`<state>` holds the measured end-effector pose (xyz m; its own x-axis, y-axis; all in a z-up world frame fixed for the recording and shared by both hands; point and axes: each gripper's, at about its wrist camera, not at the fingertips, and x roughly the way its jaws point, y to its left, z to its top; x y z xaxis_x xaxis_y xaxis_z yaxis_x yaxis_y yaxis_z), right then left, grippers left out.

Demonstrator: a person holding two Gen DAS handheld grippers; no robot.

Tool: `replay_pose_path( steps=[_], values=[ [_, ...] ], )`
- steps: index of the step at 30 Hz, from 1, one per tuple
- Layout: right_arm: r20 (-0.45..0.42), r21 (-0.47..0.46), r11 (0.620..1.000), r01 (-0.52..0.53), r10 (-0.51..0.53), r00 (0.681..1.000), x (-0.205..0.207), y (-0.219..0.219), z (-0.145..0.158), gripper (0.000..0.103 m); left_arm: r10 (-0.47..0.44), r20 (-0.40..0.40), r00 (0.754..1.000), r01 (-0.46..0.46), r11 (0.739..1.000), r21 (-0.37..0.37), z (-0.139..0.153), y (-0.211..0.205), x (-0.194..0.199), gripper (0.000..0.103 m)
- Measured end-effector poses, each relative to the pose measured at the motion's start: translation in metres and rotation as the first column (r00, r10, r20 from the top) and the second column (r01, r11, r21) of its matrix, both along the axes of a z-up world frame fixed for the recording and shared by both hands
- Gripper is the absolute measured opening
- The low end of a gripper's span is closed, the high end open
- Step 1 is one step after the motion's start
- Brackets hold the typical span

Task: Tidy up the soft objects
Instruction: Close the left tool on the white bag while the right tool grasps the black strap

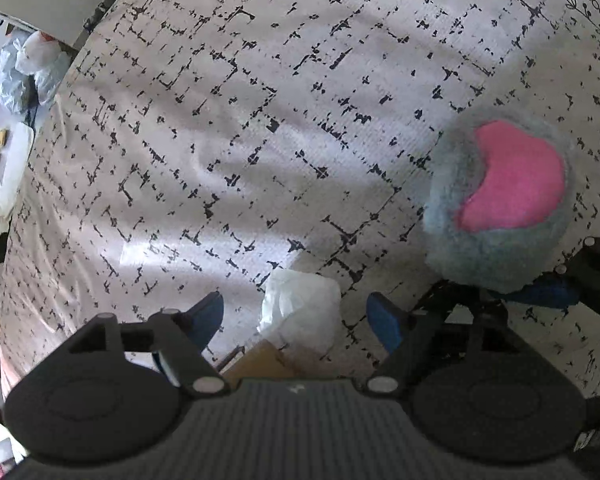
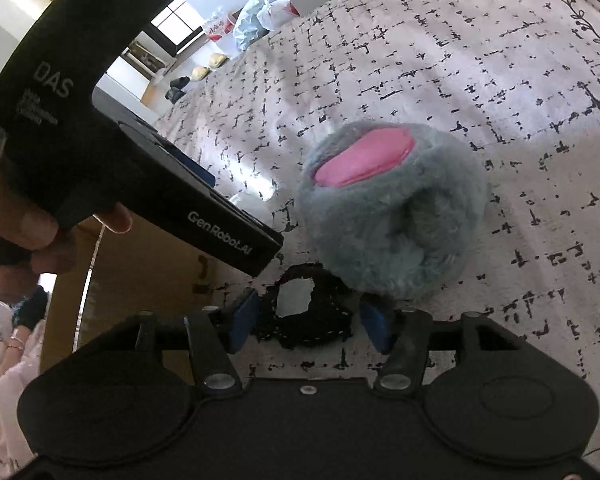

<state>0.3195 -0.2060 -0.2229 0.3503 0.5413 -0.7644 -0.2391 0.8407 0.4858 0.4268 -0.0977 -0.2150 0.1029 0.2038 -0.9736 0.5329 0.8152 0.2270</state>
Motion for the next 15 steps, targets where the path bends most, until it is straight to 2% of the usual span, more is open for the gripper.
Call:
replay_pose_path(
  steps=[1,4,6,9,15],
  values=[
    [-0.001,-0.004,1.0,-0.001,0.001,1.0,0.0,0.0,-0.001,0.036,-0.012,0.007,1.0,0.012,1.0,0.003,-0.001,0.0,-0.001,0.077],
    [-0.005,-0.006,1.0,0.004,-0.004,1.0,0.001,-0.002,-0.002,0.029,-0.021,0.012,1.0,0.022,1.0,-0.004,-0.002,0.001,-0.003,0.069],
    [-0.007,-0.007,1.0,0.004,-0.004,1.0,0.001,-0.004,0.0,0.027,-0.036,0.02,0.999,0.036,0.999,-0.004,-0.002,0.002,-0.004,0.051],
    [-0.003,-0.014,1.0,0.005,-0.005,1.0,0.0,-0.006,0.002,0.027,-0.076,0.056,0.996,0.076,0.997,-0.001,0.003,0.001,-0.006,0.038],
    [-0.006,-0.02,0.999,0.029,-0.03,1.0,-0.009,-0.013,0.007,0.027,-0.076,0.114,0.991,0.078,0.997,-0.016,0.016,0.003,-0.011,0.037]
  ],
)
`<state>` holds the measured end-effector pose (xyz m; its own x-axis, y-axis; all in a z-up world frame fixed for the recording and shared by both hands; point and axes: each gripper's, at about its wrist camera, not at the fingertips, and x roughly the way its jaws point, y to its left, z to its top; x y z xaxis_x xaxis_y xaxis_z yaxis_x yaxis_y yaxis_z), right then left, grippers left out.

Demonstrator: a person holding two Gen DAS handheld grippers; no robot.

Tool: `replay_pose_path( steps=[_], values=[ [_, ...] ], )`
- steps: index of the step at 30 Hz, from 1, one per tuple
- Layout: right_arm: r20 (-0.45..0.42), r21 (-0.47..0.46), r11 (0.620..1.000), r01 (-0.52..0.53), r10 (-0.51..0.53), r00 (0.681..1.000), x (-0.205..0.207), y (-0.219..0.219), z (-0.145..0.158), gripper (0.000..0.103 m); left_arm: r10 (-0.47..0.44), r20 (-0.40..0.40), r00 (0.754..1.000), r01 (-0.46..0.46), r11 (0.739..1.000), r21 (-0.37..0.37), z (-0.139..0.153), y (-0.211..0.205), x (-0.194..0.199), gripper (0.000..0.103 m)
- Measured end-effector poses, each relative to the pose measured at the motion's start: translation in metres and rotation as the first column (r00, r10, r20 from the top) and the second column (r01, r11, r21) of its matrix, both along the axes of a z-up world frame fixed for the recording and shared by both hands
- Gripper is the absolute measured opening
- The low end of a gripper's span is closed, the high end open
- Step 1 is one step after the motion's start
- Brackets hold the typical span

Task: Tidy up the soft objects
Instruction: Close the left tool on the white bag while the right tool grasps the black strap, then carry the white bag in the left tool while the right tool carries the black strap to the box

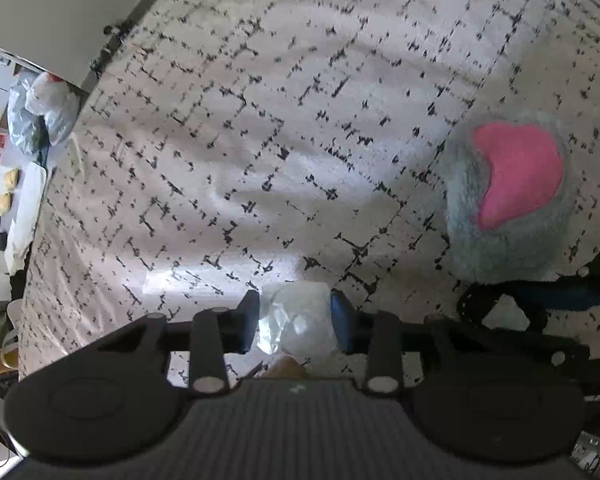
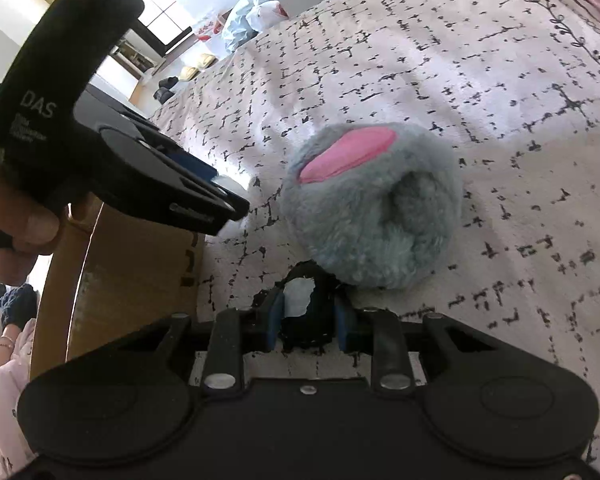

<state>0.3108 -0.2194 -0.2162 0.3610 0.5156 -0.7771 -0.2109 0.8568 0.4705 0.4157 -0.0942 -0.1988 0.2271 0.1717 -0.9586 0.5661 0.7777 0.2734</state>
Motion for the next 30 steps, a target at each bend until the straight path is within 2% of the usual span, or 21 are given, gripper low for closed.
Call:
replay_pose_path(
  steps=[6,9,19,30],
  values=[
    [0.012,-0.003,1.0,0.021,-0.021,1.0,-0.01,-0.006,0.013,0.027,0.019,0.07,0.997,-0.016,0.999,-0.042,0.022,0.001,-0.008,0.037],
    [0.035,-0.011,1.0,0.026,-0.026,0.999,-0.014,-0.008,0.022,0.027,0.062,0.106,0.992,-0.054,0.996,-0.076,0.034,0.002,-0.009,0.037],
    [0.095,-0.026,0.998,0.057,-0.054,0.994,-0.028,-0.015,0.05,0.027,0.096,0.201,0.975,-0.062,0.984,-0.17,0.078,0.004,-0.039,0.037],
    [0.162,-0.048,0.996,0.07,-0.062,0.985,-0.047,-0.008,0.072,0.027,0.176,0.253,0.951,-0.094,0.947,-0.307,0.109,0.027,-0.085,0.037]
  ],
)
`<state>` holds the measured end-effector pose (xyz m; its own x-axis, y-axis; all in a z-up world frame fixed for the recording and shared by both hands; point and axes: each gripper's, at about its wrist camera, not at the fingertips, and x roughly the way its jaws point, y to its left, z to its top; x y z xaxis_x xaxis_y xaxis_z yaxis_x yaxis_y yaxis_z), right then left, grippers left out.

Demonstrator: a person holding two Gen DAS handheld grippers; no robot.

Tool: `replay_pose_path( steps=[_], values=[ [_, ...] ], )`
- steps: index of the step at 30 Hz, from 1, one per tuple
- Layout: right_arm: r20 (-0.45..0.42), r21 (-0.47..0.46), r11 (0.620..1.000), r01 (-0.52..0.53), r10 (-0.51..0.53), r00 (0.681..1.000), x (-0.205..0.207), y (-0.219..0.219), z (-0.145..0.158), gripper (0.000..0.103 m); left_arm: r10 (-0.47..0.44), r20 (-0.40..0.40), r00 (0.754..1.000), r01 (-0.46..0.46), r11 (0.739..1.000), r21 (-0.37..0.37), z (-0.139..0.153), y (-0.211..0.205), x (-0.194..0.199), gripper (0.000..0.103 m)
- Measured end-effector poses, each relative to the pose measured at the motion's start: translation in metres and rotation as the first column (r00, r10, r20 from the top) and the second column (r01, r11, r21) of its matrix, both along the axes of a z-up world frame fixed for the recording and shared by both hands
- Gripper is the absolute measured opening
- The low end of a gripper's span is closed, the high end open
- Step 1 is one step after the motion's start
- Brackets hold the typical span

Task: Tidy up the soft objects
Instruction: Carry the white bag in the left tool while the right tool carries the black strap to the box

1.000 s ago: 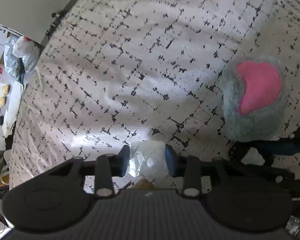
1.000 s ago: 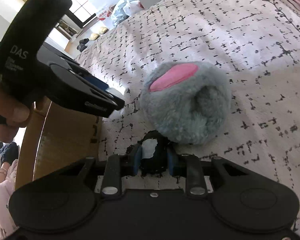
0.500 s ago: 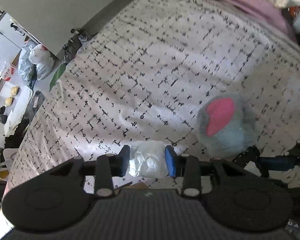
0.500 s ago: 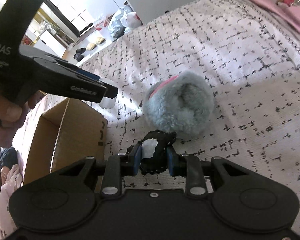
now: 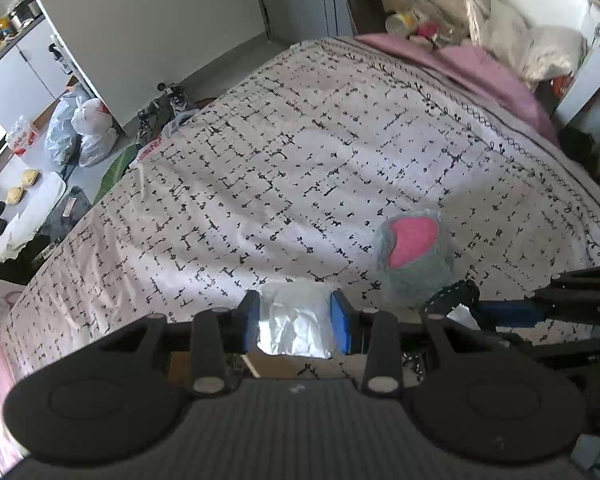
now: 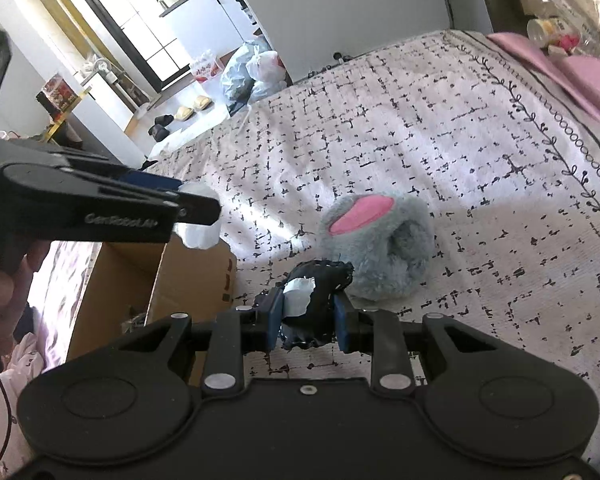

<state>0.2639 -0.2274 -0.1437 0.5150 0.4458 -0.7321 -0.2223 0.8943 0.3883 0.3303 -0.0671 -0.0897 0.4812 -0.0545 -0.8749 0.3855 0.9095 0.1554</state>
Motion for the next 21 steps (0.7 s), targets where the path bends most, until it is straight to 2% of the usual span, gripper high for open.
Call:
replay_pose_path(
  steps=[9,21],
  values=[
    [0.05,-0.027,1.0,-0.005,0.007,0.999,-0.013,0.015,0.016,0.027,0.046,0.051,0.998,-0.043,0.998,-0.047,0.016,0.033,-0.028,0.037],
    [0.096,-0.07,0.995,-0.074,0.081,0.992,-0.029,0.051,0.031,0.027,0.123,0.089,0.988,-0.112,0.987,-0.119,0.027,0.082,-0.06,0.037]
  ],
)
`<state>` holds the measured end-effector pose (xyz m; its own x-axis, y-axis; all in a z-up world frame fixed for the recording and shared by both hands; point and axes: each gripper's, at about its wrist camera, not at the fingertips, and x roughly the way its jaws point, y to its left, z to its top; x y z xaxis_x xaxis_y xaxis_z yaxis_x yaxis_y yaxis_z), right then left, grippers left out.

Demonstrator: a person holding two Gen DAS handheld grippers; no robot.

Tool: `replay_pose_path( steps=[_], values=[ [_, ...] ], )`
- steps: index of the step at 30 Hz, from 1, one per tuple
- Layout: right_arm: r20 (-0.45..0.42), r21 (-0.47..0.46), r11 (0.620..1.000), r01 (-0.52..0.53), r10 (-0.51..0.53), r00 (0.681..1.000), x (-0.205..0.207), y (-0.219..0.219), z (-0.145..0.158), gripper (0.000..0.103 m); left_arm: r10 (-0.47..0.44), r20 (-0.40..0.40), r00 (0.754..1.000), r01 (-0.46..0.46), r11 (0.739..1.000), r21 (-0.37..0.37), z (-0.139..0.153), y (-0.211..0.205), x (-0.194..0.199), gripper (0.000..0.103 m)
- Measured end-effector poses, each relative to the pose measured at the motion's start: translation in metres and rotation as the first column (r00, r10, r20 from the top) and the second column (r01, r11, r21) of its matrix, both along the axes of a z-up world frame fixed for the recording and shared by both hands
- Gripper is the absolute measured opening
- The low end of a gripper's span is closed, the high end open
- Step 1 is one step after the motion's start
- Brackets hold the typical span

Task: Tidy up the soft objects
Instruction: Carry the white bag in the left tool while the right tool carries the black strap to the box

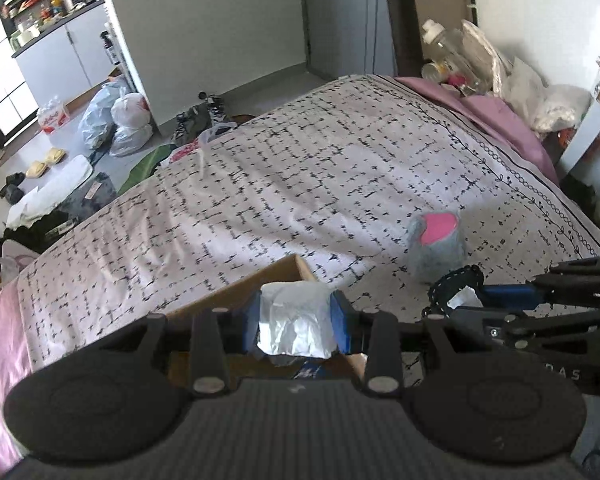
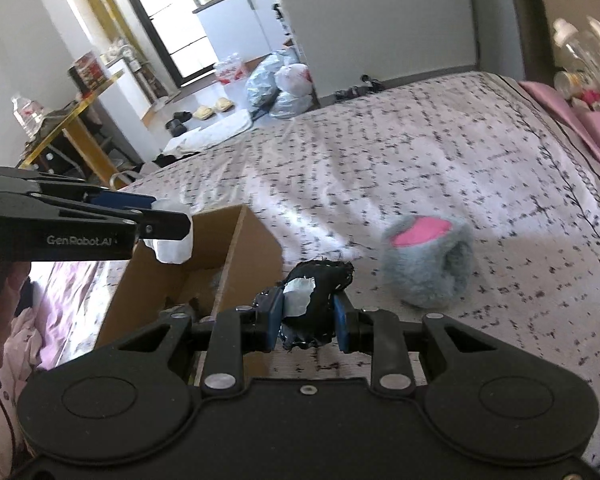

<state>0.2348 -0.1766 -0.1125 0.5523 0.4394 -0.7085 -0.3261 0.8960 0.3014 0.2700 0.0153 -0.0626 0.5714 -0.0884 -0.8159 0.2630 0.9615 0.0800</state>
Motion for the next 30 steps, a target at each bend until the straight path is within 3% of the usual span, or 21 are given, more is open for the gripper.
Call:
replay_pose_path(
  steps=[20,27,30],
  values=[
    [0.071,-0.12,0.989,-0.086,0.095,0.993,-0.004,0.064,0.02,0.027,0.132,0.005,0.991,-0.131,0.984,-0.124,-0.026,0.079,-0.011,0.037],
    [0.081,-0.155,0.98,-0.125,0.138,0.987,0.001,0.087,0.022,0.027,0.176,-0.025,0.984,-0.178,0.967,-0.185,-0.047,0.094,-0.002,0.037],
    [0.072,-0.17,0.976,-0.135,0.149,0.986,0.003,0.094,0.017,0.027,0.223,0.008,0.975,-0.217,0.957,-0.192,-0.05,0.098,0.0,0.039]
  ],
)
